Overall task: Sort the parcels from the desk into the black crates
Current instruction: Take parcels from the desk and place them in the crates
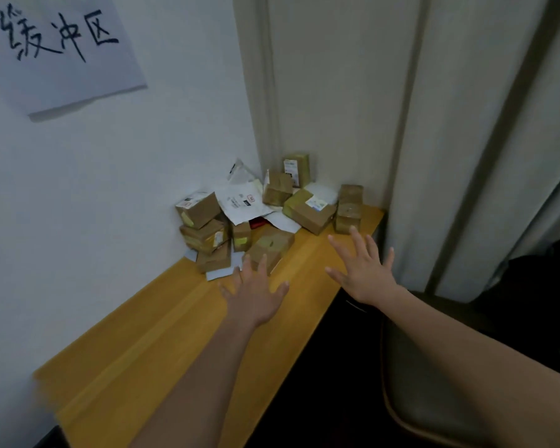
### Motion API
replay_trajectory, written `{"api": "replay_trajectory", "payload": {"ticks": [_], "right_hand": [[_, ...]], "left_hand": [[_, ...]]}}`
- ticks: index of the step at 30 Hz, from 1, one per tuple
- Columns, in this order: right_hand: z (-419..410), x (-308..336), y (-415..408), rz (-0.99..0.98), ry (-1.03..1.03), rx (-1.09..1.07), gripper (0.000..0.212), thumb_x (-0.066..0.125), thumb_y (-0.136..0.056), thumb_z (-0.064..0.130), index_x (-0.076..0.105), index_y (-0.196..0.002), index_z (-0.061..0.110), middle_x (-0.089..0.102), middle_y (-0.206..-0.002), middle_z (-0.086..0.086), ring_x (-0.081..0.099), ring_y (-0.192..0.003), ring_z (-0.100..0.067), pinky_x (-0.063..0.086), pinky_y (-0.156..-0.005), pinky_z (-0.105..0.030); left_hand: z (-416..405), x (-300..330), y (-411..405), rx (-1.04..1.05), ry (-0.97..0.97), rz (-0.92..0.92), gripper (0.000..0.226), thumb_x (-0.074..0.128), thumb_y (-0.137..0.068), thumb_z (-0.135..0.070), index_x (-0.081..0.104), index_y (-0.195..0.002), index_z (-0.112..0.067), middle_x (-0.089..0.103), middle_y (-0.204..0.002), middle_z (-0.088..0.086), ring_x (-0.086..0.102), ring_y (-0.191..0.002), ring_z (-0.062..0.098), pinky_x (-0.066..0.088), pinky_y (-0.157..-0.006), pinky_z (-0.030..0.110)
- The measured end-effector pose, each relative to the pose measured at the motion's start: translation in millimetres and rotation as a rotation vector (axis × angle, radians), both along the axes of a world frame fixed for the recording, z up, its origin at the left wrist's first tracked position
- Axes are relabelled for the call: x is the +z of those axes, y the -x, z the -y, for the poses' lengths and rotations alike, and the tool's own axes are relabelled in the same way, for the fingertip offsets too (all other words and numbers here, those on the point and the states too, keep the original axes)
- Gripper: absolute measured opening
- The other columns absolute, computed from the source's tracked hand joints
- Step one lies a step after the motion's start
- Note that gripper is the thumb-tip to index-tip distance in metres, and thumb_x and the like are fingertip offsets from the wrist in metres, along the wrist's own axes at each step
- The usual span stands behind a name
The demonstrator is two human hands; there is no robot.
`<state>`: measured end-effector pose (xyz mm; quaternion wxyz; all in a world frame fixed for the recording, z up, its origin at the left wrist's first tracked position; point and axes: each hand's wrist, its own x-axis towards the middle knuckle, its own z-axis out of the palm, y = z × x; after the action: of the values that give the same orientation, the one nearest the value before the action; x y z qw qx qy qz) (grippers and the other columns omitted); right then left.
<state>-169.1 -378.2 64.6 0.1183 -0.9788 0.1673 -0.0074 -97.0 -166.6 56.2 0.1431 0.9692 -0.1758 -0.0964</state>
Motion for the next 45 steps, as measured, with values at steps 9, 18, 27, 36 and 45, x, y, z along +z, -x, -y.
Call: {"api": "replay_trajectory", "payload": {"ticks": [9,18,27,36,45], "right_hand": [[25,-41,-81,-0.088,-0.105,0.004,0.066,0.038,-0.099,0.058,0.002,-0.153,0.047,-0.017,-0.164,0.002,-0.011,-0.151,-0.032,0.0,-0.115,-0.068],[52,-39,-205,-0.121,-0.095,0.02,0.059,0.026,-0.101,0.06,0.001,-0.153,0.049,-0.013,-0.164,-0.001,-0.004,-0.151,-0.033,0.005,-0.116,-0.067],[57,-72,-283,-0.239,-0.153,0.092,0.063,0.034,-0.103,0.052,-0.005,-0.153,0.048,-0.015,-0.164,0.0,-0.004,-0.151,-0.032,0.006,-0.116,-0.067],[75,-151,-378,-0.443,-0.267,0.247,0.064,0.035,-0.103,0.051,-0.005,-0.153,0.049,-0.02,-0.164,0.0,-0.007,-0.151,-0.033,0.002,-0.115,-0.065],[115,-222,-455,-0.657,-0.253,0.463,0.061,0.036,-0.103,0.047,0.01,-0.157,0.036,-0.005,-0.165,-0.003,0.004,-0.15,-0.034,0.01,-0.116,-0.065]], "left_hand": [[32,-26,-82,0.043,-0.124,-0.081,0.074,0.034,-0.096,-0.065,0.006,-0.156,-0.031,-0.01,-0.164,0.003,-0.005,-0.151,0.032,0.002,-0.114,0.068],[59,-46,-211,0.067,-0.077,-0.138,0.072,0.034,-0.098,-0.061,0.004,-0.156,-0.031,-0.011,-0.164,0.003,-0.004,-0.151,0.032,0.002,-0.114,0.068],[57,-94,-276,0.101,-0.098,-0.277,0.073,0.041,-0.1,-0.051,0.0,-0.157,-0.028,-0.011,-0.164,0.005,-0.007,-0.151,0.031,0.01,-0.117,0.062],[59,-152,-316,0.198,-0.089,-0.42,0.082,0.053,-0.097,-0.045,0.001,-0.157,-0.024,-0.009,-0.165,0.003,0.0,-0.151,0.028,0.017,-0.117,0.059],[109,-204,-349,0.246,-0.139,-0.496,0.1,0.063,-0.087,-0.056,-0.001,-0.157,-0.026,-0.009,-0.164,0.008,-0.005,-0.15,0.033,0.014,-0.116,0.062]]}}
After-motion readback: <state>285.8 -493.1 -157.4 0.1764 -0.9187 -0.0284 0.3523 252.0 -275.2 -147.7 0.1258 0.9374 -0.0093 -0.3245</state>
